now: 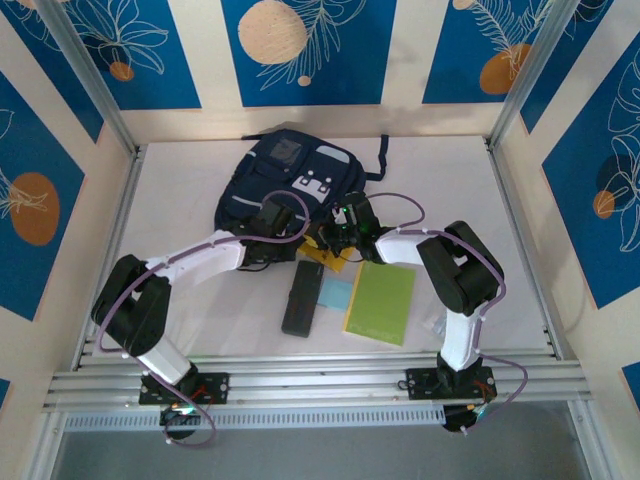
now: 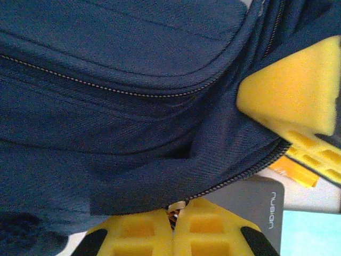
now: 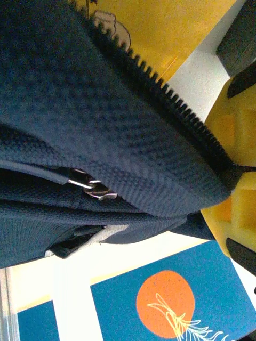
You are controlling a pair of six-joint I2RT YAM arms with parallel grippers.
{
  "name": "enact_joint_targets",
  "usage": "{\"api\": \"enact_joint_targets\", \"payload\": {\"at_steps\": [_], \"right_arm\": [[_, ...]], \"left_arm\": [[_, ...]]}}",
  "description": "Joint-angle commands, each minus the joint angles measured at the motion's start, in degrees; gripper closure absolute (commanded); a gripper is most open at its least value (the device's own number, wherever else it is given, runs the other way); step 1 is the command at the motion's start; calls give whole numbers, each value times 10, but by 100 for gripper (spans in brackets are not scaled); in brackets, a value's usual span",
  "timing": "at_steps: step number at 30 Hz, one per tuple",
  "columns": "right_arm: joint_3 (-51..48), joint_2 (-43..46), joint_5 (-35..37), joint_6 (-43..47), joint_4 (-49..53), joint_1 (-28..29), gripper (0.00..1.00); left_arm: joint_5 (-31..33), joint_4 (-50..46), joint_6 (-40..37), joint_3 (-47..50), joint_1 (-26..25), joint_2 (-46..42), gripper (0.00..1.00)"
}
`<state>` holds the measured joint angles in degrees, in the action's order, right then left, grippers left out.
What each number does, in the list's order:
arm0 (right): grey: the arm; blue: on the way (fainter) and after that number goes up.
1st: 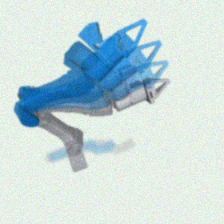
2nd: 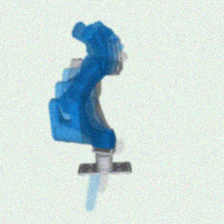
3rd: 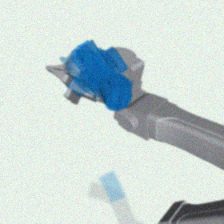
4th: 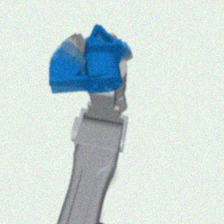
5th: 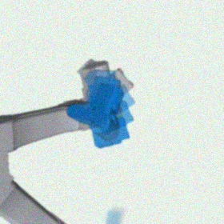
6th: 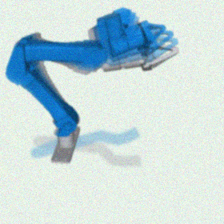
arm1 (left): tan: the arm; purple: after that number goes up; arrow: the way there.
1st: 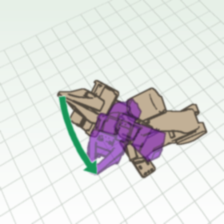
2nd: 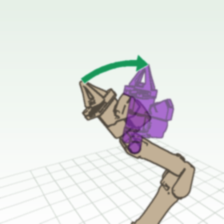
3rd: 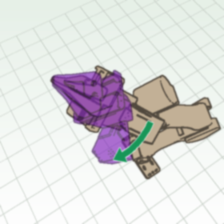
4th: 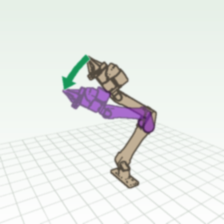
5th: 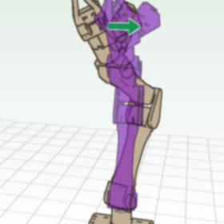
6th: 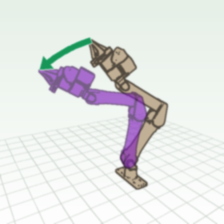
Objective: Pack the student bag
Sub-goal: Unzip the student bag at the top-center of the table.
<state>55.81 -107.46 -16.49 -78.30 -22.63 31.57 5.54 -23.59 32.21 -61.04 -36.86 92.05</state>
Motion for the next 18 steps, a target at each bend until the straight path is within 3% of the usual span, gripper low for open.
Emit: {"api": "enact_joint_targets", "payload": {"at_steps": [1, 18], "right_arm": [[0, 37, 14, 48, 44, -25, 100], [22, 59, 5, 136, 115, -84, 100]], "left_arm": [[51, -84, -44, 10, 26, -30, 100], [-24, -134, -119, 52, 135, -74, 100]]}}
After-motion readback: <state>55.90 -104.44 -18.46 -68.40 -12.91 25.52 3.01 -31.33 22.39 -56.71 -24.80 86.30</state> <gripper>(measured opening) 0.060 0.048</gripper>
